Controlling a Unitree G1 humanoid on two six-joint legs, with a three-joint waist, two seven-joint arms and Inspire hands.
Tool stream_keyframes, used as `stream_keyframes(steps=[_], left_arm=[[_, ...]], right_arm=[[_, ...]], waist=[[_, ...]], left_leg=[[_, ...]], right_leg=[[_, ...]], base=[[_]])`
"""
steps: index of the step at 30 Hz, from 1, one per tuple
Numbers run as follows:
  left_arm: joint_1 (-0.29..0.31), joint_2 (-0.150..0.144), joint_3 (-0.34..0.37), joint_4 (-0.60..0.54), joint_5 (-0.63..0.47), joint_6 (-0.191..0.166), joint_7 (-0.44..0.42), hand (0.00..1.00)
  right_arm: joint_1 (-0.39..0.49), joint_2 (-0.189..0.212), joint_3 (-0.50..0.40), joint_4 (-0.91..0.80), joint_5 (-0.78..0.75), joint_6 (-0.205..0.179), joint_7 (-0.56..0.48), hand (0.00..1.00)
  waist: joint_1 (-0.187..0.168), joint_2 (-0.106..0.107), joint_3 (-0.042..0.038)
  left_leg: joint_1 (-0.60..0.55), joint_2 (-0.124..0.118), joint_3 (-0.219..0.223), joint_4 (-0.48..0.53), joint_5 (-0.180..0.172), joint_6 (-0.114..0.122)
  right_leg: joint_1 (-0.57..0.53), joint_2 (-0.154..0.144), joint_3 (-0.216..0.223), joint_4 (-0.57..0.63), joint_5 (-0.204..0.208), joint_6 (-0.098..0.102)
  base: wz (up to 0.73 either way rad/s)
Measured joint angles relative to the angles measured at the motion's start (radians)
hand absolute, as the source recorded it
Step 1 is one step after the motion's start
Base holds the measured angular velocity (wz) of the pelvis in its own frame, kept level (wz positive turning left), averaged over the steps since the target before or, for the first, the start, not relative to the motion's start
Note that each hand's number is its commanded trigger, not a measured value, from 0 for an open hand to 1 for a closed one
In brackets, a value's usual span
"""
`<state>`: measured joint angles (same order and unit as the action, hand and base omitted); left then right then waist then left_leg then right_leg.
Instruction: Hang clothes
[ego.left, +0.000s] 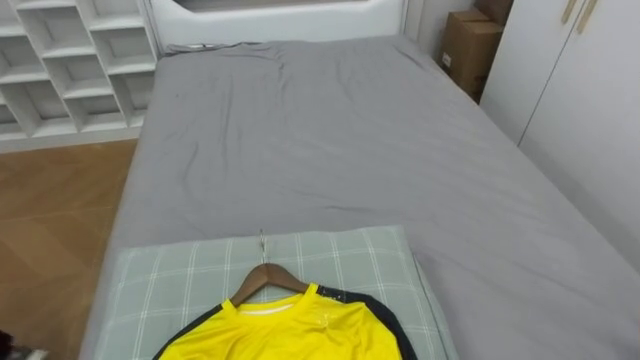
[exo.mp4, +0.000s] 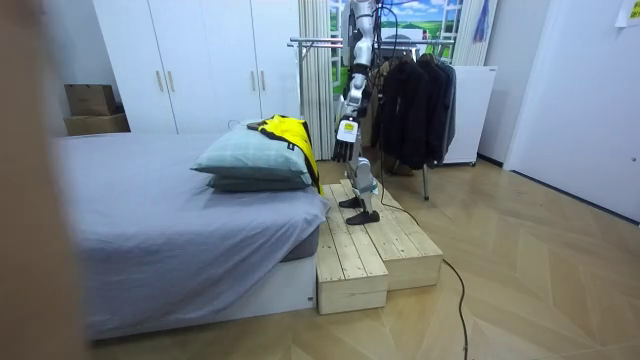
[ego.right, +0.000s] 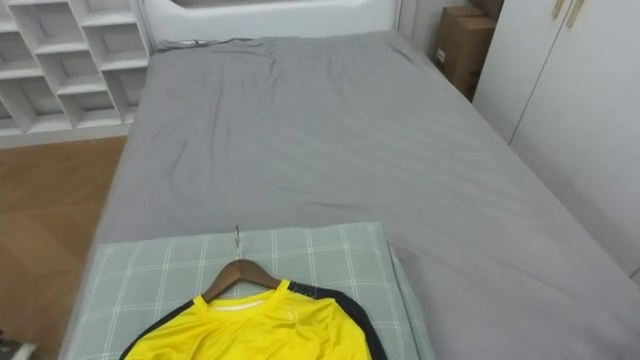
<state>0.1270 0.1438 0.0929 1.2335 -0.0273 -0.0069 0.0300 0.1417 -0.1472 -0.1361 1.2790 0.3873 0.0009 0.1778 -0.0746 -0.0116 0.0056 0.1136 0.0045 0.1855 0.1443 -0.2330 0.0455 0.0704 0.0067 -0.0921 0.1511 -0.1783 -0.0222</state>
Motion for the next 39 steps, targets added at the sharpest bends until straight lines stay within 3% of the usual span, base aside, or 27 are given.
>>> stream_keyframes(steps=[29,36,39], left_arm=[[0.001,0.001,-0.001,-0.007,0.000,0.001,0.040,0.00],[0.011,0.002,0.002,-0.032,0.001,-0.001,0.086,0.00],[0.019,0.002,0.002,-0.037,0.000,-0.009,0.119,0.00]], right_arm=[[-0.003,-0.001,0.037,-0.002,0.001,0.000,-0.026,0.00],[-0.003,-0.001,0.036,-0.002,0.001,0.000,-0.045,0.00],[-0.003,-0.001,0.036,-0.002,-0.002,-0.001,-0.046,0.00]], waist=[[0.001,-0.003,0.0002],[0.004,-0.004,0.0009],[0.004,-0.006,-0.0033]], left_leg=[[0.002,-0.001,-0.013,0.007,0.000,0.000],[0.002,-0.001,-0.013,0.006,0.000,0.000],[0.002,-0.001,-0.013,0.006,0.000,0.000]], right_leg=[[0.016,-0.001,-0.013,0.001,0.000,0.000],[0.012,0.002,-0.013,0.000,0.000,0.000],[0.010,0.001,-0.013,-0.001,0.000,0.000]], base=[[0.01],[0.00],[0.00]])
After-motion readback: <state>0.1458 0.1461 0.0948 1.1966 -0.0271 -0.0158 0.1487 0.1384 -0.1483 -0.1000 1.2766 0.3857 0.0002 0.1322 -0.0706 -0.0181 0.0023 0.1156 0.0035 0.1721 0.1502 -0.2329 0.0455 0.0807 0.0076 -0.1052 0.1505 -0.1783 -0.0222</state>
